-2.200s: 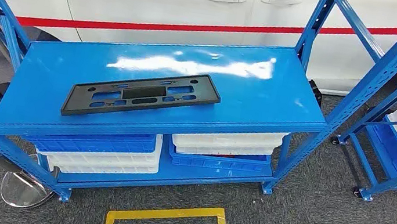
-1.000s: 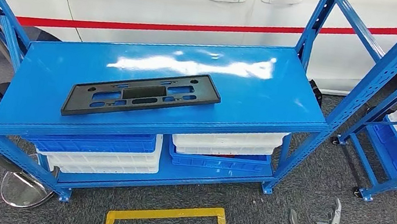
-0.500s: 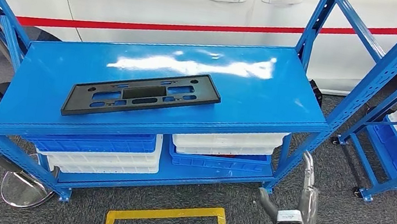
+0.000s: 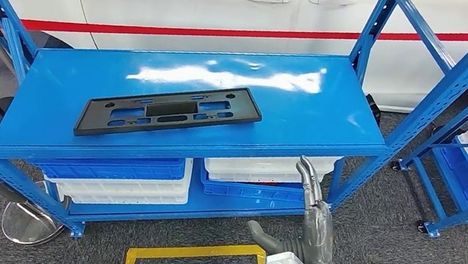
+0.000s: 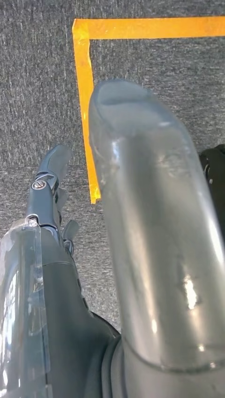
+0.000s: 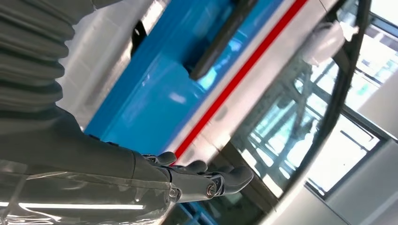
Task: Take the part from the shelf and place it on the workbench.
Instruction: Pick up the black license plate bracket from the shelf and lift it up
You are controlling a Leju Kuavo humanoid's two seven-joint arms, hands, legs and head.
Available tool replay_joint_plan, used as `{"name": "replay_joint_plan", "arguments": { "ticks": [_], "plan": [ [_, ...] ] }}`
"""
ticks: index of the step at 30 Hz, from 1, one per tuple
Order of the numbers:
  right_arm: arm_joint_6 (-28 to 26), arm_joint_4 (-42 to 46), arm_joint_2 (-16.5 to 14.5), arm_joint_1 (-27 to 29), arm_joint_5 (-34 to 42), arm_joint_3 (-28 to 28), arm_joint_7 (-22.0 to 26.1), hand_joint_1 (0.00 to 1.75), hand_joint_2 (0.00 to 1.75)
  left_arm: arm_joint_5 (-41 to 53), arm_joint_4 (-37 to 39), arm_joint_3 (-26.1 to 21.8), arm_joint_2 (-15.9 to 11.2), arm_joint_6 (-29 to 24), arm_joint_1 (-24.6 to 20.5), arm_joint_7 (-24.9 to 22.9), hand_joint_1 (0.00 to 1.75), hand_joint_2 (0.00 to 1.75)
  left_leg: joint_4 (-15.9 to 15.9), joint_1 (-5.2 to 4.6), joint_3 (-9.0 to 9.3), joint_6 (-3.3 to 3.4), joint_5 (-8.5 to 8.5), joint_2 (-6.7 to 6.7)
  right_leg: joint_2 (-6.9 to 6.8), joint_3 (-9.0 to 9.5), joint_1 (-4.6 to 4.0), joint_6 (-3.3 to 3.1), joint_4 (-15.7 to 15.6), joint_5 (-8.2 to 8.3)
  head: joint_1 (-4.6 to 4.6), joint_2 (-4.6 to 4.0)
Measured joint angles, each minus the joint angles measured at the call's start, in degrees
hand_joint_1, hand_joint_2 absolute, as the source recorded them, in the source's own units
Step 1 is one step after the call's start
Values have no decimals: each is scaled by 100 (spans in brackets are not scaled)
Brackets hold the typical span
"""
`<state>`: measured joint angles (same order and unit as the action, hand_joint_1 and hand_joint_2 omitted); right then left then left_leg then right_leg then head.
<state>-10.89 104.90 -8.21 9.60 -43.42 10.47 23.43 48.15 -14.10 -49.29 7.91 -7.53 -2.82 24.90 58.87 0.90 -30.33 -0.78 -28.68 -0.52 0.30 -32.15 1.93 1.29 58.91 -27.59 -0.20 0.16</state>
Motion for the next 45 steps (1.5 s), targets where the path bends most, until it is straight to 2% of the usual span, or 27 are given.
{"name": "replay_joint_plan", "arguments": {
  "ticks": [1,2,6,8,10,11,12,13,14,16,17,19,22,25,26,27,28,30,32,35,37,38,40,41,42,43,45],
  "plan": [
    [3,-17,2,0,-54,116,-135,0,131,45,0,-19,0,-1,-2,-1,0,0,10,-7,-7,16,-1,0,0,-3,7,11,-1,5,-2,0],
    [-4,-39,3,1,-137,244,-274,0,175,93,0,-38,0,-1,-4,-2,0,0,19,-15,-15,32,-2,0,0,-5,15,26,-5,10,-2,0],
    [-154,-99,-2,-14,-787,607,-677,0,175,263,1,-90,3,-2,-15,-29,0,0,-109,7,27,149,92,8,-11,-3,12,108,-12,-7,8,0],
    [-409,-120,-8,-39,-1326,762,-832,0,175,343,2,-92,7,-2,-18,-46,0,0,-219,38,68,214,173,23,-22,-195,-7,109,391,-264,35,1],
    [-842,-154,-21,-61,-2059,901,-1000,0,175,426,2,-94,7,-1,-18,-65,0,0,-227,24,49,232,190,31,-22,-554,-17,105,1103,-585,51,1],
    [-1100,-171,-32,-67,-2497,963,-1108,0,175,472,2,-94,7,-1,-18,-73,0,0,-219,18,43,230,186,29,-22,-683,-18,105,1349,-636,52,0],
    [-1393,-188,-45,-80,-3017,1025,-1239,0,175,525,2,-94,7,-1,-17,-80,0,0,-211,15,43,223,179,25,-23,-725,-16,103,1400,-574,52,-1],
    [-1676,-205,-54,-109,-3526,1073,-1380,0,175,582,2,-93,9,-1,-18,-85,0,0,-200,16,49,210,168,18,-24,-654,-14,97,1226,-406,55,-1],
    [-1951,-226,-55,-156,-3977,1106,-1514,0,175,640,2,-91,11,-1,-19,-90,0,0,-184,18,59,190,150,10,-25,-489,-13,86,864,-178,60,-1],
    [-2388,-314,-30,-310,-4504,1133,-1693,0,175,743,2,-85,19,4,-25,-102,0,0,-142,7,57,127,107,4,-21,-175,-27,45,190,85,65,-1],
    [-2543,-382,-10,-392,-4590,1137,-1740,0,175,786,2,-83,21,8,-33,-108,0,0,-125,0,45,88,91,5,-15,-105,-43,19,20,115,63,-1],
    [-2727,-582,20,-557,-4635,1170,-1849,0,175,851,2,-81,22,17,-51,-119,0,0,-128,2,27,5,83,7,-1,-106,-84,-44,-21,94,58,0],
    [-2779,-1007,61,-918,-4652,1442,-2324,0,175,922,2,-81,17,37,-72,-141,0,0,13,34,-20,-92,-38,14,-2,-91,-67,-165,-76,122,45,-1],
    [-2780,-1593,82,-1327,-4658,1997,-2834,0,175,986,2,-82,10,74,-89,-166,0,0,1003,43,-501,-140,-544,17,-24,-94,-74,-236,-93,130,17,0],
    [-2782,-1803,84,-1434,-4659,2178,-2911,0,175,1011,2,-84,8,86,-88,-174,0,0,1328,43,-674,-150,-645,17,-29,-97,-86,-244,-87,127,17,0],
    [-2785,-2012,82,-1532,-4660,2341,-2946,0,175,1037,2,-85,3,96,-85,-182,0,0,1483,43,-770,-151,-636,17,-32,-97,-98,-249,-79,121,19,-1],
    [-2787,-2220,72,-1629,-4660,2480,-2943,0,175,1059,2,-86,-3,106,-82,-188,0,0,1403,42,-757,-145,-508,18,-32,-94,-105,-251,-68,114,18,-1],
    [-2790,-2606,20,-1818,-4661,2674,-2870,0,175,1097,2,-90,-28,119,-88,-191,0,0,685,39,-467,-106,-74,23,-29,-82,-111,-238,-42,92,18,0],
    [-2803,-2967,-69,-1999,-4661,2797,-2765,0,175,1124,2,-97,-50,144,-106,-181,0,0,78,11,-213,-52,176,26,-26,-82,-129,-194,-23,77,22,0],
    [-2833,-3454,-235,-2212,-4662,2996,-2703,0,175,1135,2,-124,-65,232,-121,-147,0,0,-45,-17,-181,41,219,16,-26,-91,-136,-97,-50,96,23,-1],
    [-2841,-3701,-302,-2331,-4664,3109,-2702,0,175,1123,2,-154,-73,298,-127,-132,0,0,-101,3,-171,124,264,17,-28,-123,-129,-38,36,16,36,0],
    [-2842,-3814,-326,-2386,-4665,3139,-2690,0,175,1116,2,-172,-77,333,-133,-126,0,0,-129,16,-166,161,283,19,-29,-214,-129,-19,233,-114,48,0],
    [-2845,-4026,-373,-2470,-4662,3162,-2643,0,175,1108,2,-213,-85,394,-142,-112,0,0,-137,8,-176,198,289,23,-27,-563,-122,-3,953,-476,68,-1],
    [-2847,-4121,-392,-2496,-4658,3169,-2614,0,175,1107,2,-230,-89,416,-144,-107,0,0,-135,0,-180,207,287,23,-27,-747,-121,1,1315,-603,70,-1],
    [-2850,-4198,-405,-2512,-4651,3172,-2589,0,175,1104,2,-244,-92,430,-145,-102,0,0,-133,-7,-178,211,283,20,-27,-861,-121,0,1527,-628,70,-1],
    [-2851,-4257,-415,-2524,-4643,3172,-2573,0,175,1100,2,-254,-94,434,-144,-100,0,0,-130,-13,-172,213,279,15,-28,-870,-122,-9,1519,-539,71,0],
    [-2854,-4334,-433,-2551,-4622,3171,-2544,0,175,1091,2,-270,-96,443,-144,-96,0,0,-128,-26,-144,207,263,1,-27,-586,-134,-66,899,-133,72,1]
  ]
}}
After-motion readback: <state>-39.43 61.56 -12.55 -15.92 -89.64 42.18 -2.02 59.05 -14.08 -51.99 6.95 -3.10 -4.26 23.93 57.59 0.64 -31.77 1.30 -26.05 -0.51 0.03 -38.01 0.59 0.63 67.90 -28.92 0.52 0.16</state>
